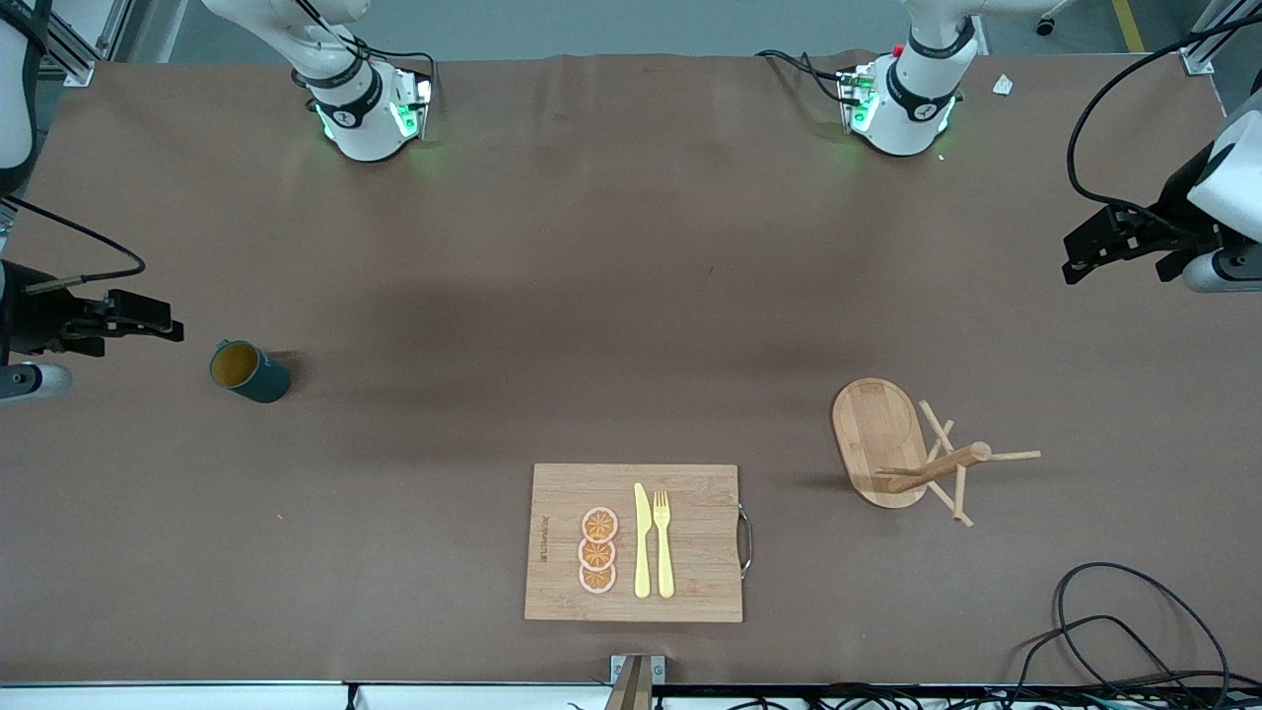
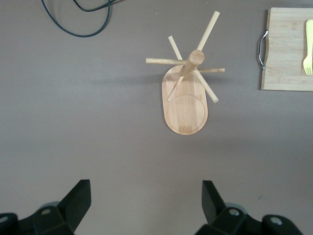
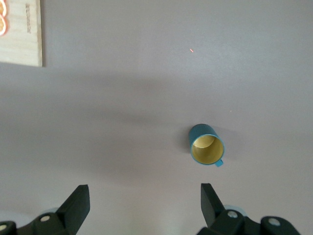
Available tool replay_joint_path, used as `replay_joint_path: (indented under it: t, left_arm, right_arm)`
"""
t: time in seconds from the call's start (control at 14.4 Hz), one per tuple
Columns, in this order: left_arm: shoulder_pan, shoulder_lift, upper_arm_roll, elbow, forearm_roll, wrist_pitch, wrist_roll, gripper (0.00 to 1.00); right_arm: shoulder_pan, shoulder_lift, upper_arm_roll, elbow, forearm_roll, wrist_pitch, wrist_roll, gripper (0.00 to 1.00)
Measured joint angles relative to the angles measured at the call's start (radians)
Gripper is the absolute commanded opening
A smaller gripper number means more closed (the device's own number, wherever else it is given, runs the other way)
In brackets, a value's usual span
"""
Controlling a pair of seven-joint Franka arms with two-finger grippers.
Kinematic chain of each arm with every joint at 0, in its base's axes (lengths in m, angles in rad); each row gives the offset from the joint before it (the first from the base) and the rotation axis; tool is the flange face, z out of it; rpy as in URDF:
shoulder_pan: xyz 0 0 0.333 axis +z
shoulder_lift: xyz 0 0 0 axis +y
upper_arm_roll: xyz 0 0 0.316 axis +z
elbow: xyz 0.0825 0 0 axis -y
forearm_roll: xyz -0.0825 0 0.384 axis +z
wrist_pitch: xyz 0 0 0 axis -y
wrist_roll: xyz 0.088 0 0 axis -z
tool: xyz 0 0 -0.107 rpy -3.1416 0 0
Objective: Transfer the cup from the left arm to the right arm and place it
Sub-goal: 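Open the right gripper and withdraw it from the mug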
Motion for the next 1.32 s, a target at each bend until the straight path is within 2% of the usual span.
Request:
replay_joint_path:
  t: [0.42,0.55,0.69,0.9,1.32]
  left_arm:
    - [0.000,0.000,0.000,0.000,0.000,0.000,0.000,1.00]
    - [0.000,0.000,0.000,0.000,0.000,0.000,0.000,1.00]
    - [0.000,0.000,0.000,0.000,0.000,0.000,0.000,1.00]
    - [0.000,0.000,0.000,0.000,0.000,0.000,0.000,1.00]
    - [0.000,0.000,0.000,0.000,0.000,0.000,0.000,1.00]
  right_arm:
    - [0.018,-0.071,0.000,-0.011,-0.003,0.003,0.063,1.00]
    - [0.018,-0.121,0.000,-0.091,-0.003,0.069,0.064,1.00]
    - [0.019,-0.186,0.000,-0.218,-0.004,0.153,0.064,1.00]
    - [0.019,-0.259,0.000,-0.334,-0.007,0.196,0.064,1.00]
    - [0.007,-0.304,-0.013,-0.322,-0.026,0.220,0.066,1.00]
